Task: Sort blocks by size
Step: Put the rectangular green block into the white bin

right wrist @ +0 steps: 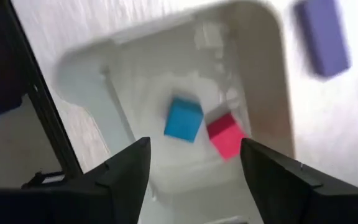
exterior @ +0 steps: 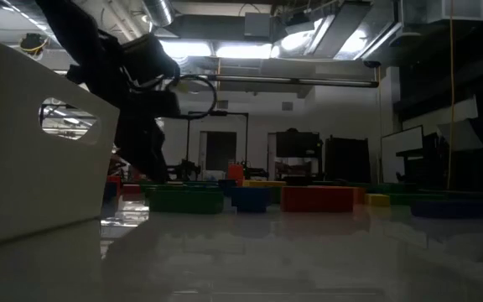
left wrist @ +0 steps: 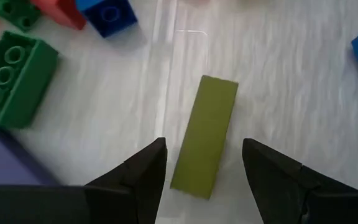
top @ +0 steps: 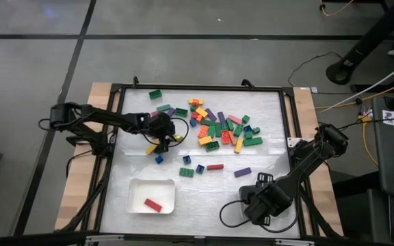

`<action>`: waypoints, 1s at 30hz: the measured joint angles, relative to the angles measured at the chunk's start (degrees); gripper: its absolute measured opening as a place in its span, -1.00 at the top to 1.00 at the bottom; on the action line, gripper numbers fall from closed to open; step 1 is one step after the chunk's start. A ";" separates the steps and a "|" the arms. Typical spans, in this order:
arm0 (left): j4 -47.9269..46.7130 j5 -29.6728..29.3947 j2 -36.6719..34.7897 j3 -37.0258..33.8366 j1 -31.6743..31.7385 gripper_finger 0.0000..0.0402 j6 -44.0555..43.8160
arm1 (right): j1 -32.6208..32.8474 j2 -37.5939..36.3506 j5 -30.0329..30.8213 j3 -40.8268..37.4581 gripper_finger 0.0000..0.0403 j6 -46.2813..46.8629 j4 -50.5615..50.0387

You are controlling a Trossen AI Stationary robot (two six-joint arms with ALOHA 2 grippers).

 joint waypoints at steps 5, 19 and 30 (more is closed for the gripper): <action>1.25 -0.04 2.85 0.00 0.02 0.01 1.23 | 0.00 -0.02 6.49 3.08 -0.23 -4.69 -0.33; 1.63 0.51 5.09 0.09 -0.04 0.55 -0.50 | -5.56 -0.09 23.72 3.37 -0.23 -15.83 2.85; -8.73 4.73 -1.41 7.30 -0.47 0.60 -12.12 | -17.04 -0.08 20.24 -2.59 -0.23 -30.99 17.61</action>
